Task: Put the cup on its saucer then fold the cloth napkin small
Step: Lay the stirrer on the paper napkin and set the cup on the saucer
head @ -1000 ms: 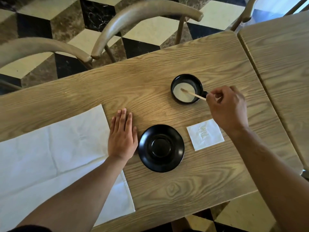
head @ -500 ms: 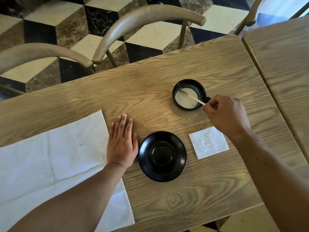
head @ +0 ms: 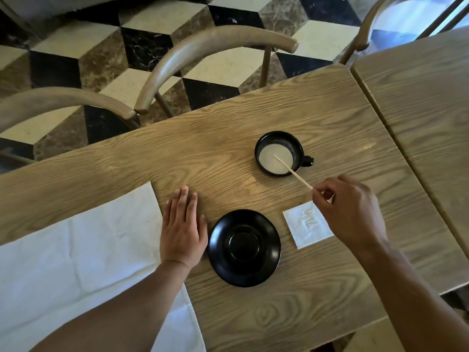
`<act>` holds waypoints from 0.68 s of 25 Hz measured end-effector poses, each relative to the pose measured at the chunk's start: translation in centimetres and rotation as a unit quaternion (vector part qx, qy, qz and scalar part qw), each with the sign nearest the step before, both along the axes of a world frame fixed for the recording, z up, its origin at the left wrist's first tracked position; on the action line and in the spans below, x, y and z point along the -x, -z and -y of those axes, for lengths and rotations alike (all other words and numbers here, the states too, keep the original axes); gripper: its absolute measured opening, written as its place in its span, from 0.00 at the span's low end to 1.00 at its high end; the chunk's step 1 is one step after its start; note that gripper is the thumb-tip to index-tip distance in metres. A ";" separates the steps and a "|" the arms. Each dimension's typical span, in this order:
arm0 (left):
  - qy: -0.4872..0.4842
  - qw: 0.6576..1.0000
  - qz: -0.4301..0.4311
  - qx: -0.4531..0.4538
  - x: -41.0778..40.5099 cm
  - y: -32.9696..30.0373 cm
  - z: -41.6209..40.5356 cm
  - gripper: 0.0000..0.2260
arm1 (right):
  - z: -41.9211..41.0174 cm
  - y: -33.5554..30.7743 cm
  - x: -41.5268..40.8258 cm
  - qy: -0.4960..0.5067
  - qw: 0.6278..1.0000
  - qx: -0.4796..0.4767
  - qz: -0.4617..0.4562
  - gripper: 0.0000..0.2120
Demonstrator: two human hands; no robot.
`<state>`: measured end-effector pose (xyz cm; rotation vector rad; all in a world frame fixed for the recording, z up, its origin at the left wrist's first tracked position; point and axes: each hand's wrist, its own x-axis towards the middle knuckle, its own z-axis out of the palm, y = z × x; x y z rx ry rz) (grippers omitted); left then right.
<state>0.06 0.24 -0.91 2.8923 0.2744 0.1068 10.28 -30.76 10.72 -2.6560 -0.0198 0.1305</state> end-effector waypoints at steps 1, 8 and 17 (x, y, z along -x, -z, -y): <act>0.000 1.000 -0.001 -0.001 0.0 0.0 -0.1 0.26 | 0.0 0.1 0.4 -0.004 1.000 -0.003 -0.005 0.02; 0.002 1.000 -0.006 0.000 0.0 -0.1 0.0 0.26 | 0.1 0.4 1.9 0.001 0.999 -0.032 0.012 0.02; 0.004 1.000 0.012 0.000 0.0 0.0 0.1 0.26 | 1.9 0.6 4.0 0.058 0.982 -0.175 -0.034 0.04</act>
